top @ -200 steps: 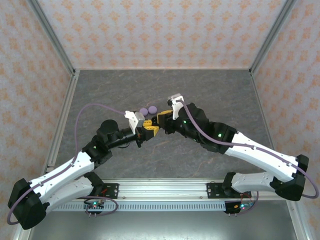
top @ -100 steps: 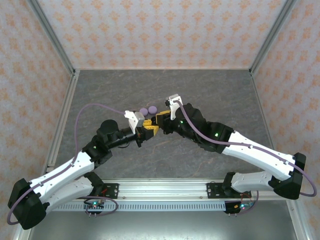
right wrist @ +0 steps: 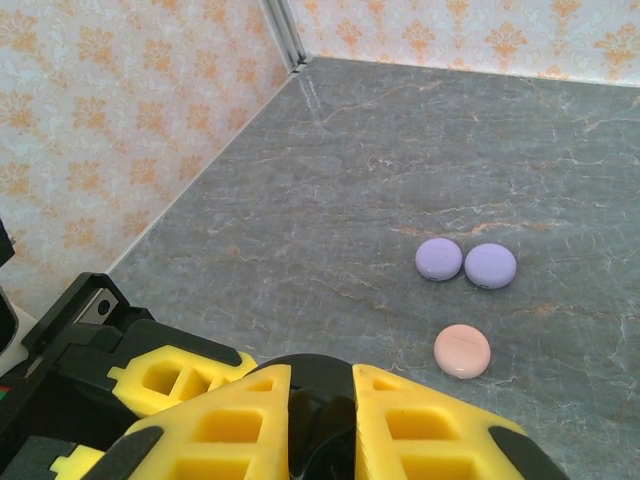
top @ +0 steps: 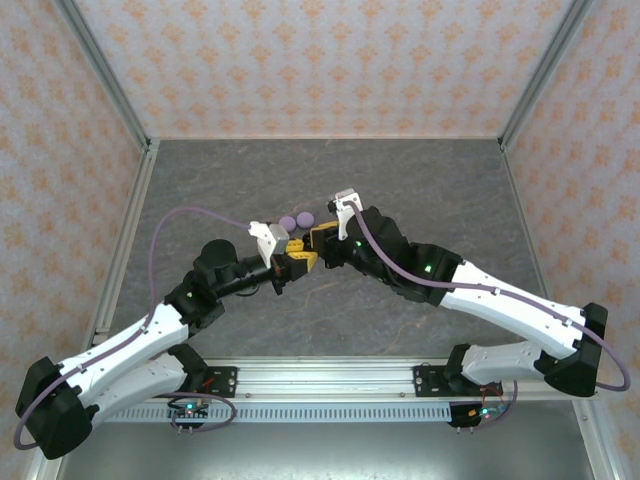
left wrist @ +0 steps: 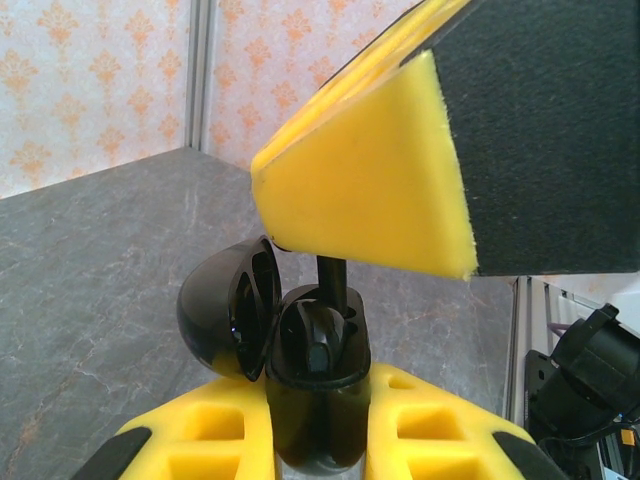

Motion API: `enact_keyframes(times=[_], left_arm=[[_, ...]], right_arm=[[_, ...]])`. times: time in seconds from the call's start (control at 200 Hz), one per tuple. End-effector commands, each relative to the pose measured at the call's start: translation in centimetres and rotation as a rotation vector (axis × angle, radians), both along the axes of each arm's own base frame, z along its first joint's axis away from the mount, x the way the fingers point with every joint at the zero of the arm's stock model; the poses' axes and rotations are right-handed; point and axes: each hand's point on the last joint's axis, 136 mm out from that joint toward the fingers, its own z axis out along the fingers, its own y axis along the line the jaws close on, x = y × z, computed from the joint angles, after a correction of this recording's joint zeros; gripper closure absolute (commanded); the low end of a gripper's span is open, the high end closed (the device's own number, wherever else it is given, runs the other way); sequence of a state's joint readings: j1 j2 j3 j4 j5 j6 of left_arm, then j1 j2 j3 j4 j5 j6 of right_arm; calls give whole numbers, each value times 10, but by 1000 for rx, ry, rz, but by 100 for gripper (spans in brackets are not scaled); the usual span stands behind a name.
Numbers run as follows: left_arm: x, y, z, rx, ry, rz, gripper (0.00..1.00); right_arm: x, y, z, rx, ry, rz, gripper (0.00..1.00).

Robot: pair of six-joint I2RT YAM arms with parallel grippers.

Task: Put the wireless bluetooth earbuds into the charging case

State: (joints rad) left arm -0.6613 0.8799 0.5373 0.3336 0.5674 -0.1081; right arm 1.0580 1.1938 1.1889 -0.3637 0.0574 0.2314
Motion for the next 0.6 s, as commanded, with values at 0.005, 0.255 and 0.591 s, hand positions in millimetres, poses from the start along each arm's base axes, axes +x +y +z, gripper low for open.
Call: enact_keyframes(times=[0.005, 0.255, 0.591], left_arm=[[-2, 2, 30, -71, -74, 5, 94], [-2, 2, 30, -73, -72, 7, 94], [-2, 2, 30, -73, -72, 8, 94]], right_arm=[[-2, -2, -10, -24, 6, -5, 82], [0, -5, -16, -40, 7, -20, 82], [-2, -11, -13, -26, -1, -29, 82]])
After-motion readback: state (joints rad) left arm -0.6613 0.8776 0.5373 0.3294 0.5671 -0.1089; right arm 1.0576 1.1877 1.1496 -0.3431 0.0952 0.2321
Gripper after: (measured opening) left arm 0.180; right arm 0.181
